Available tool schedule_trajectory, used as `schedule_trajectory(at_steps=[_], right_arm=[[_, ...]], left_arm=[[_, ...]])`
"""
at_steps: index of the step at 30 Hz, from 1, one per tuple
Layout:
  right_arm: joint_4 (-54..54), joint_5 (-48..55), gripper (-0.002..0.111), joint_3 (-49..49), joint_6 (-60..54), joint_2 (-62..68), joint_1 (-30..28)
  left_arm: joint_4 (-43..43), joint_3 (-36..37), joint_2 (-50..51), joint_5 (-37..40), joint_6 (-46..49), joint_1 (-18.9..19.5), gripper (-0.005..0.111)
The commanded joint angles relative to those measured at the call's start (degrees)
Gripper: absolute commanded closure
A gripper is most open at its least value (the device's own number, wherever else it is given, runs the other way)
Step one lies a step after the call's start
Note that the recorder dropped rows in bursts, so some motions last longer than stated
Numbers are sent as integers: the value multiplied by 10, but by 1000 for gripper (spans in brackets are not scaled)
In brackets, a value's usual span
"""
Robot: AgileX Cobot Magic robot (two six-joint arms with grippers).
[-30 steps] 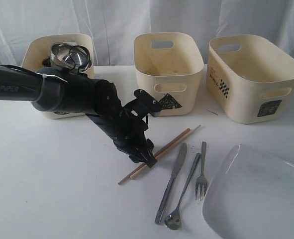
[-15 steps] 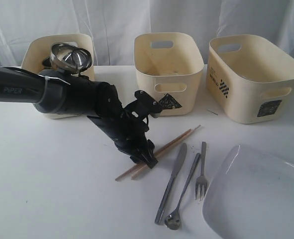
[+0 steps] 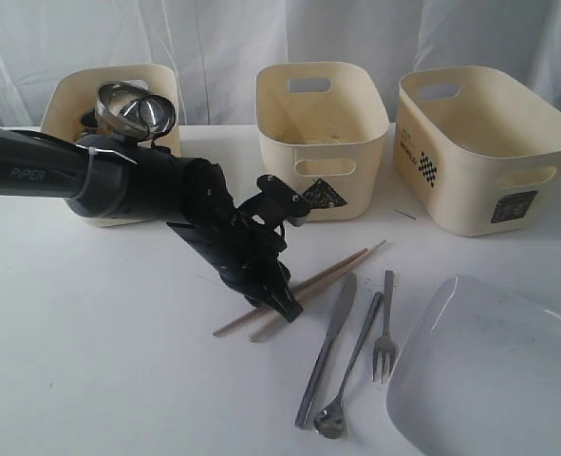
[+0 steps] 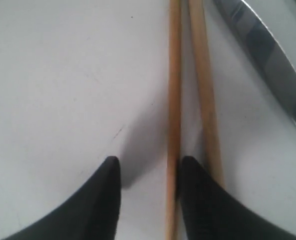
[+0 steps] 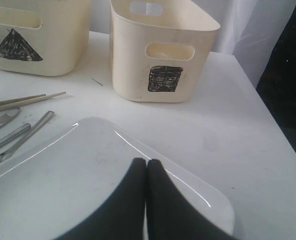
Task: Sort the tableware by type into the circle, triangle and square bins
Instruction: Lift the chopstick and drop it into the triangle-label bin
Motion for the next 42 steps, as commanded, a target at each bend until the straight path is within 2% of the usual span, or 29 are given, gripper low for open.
schedule_trajectory(at_steps=[1, 4, 16, 23, 28, 31, 39, 42], right_arm=[[-2, -3, 108, 3, 0, -2, -1], [-2, -3, 108, 3, 0, -2, -1], [-2, -3, 108, 3, 0, -2, -1], [-2, -3, 108, 3, 0, -2, -1], [-2, -3, 108, 3, 0, -2, -1], [-2, -3, 108, 3, 0, -2, -1], [-2, -3, 108, 3, 0, -2, -1], [-2, -3, 108, 3, 0, -2, -1]], left_arm=[[-2, 3, 4, 31, 1, -2, 91], [0, 3, 3, 30, 8, -2, 107], [-1, 2, -90, 59, 8, -2, 107], [-49, -10, -161, 96, 7, -2, 107], [-49, -55, -173, 46, 15, -5, 107], [-49, -91, -162, 19, 59, -5, 107], [-49, -169, -102, -138, 70, -5, 107], [-49, -199, -70, -150, 70, -5, 107]])
